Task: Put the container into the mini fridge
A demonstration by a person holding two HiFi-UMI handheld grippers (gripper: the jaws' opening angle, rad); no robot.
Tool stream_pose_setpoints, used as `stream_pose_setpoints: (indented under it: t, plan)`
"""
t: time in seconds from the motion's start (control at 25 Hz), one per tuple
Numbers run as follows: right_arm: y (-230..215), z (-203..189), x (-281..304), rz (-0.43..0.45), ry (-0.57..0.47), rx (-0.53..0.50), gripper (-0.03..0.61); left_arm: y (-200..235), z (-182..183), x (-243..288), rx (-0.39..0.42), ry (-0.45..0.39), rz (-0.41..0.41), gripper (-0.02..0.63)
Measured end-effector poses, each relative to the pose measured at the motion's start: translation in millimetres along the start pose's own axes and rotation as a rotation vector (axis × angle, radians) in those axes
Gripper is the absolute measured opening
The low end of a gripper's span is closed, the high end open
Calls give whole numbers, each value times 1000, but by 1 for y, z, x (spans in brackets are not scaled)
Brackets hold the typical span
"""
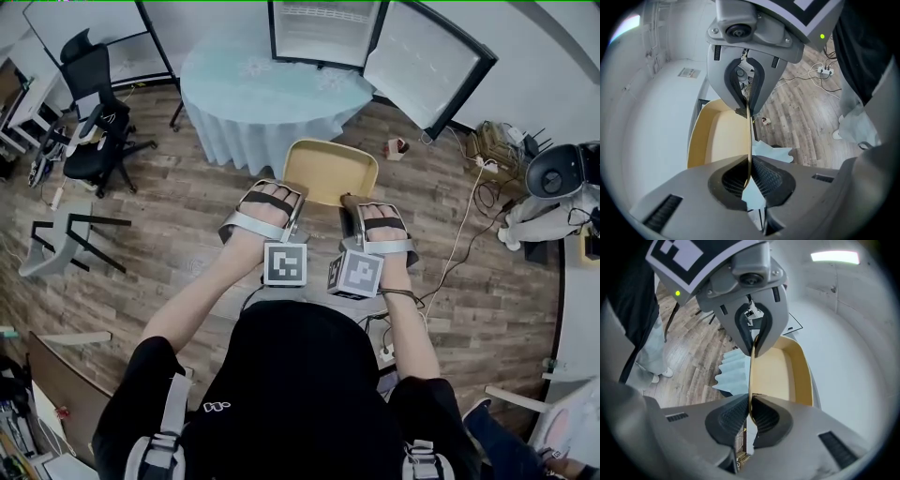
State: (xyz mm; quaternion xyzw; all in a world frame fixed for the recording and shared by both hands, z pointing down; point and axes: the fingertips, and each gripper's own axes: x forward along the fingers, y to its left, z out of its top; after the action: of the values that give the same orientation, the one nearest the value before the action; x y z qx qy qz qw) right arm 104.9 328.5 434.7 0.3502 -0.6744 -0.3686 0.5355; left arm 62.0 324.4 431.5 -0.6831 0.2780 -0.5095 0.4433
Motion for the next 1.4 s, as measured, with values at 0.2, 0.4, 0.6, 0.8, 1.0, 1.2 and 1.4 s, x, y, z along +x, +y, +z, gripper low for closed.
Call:
stream_pose_setpoints:
  t: [0.2, 0.4, 0.6, 0.8, 1.0, 1.2, 1.4]
  plan:
    - [-8, 0, 4, -16, -1, 2, 21, 5, 2, 6, 33, 3, 9, 25]
    - [-14, -5, 14, -24, 6, -8, 20, 24, 9, 16, 19, -30, 78, 25]
    - [-28, -6, 36, -37, -2, -18, 17, 26, -2, 36, 4, -27, 35, 25]
    - [-43, 2, 73, -32, -23, -52, 17, 42, -30, 64, 3, 7, 63, 25]
    - [-56, 16, 116, -16, -48, -79, 17, 51, -63, 95, -33, 30, 59, 25]
    - [-66, 24, 161, 12, -55, -89, 17, 65, -95, 129, -39, 49, 77, 25]
    - [-71, 24, 211, 61, -38, -102, 17, 63, -115, 174, -105, 21, 20, 25]
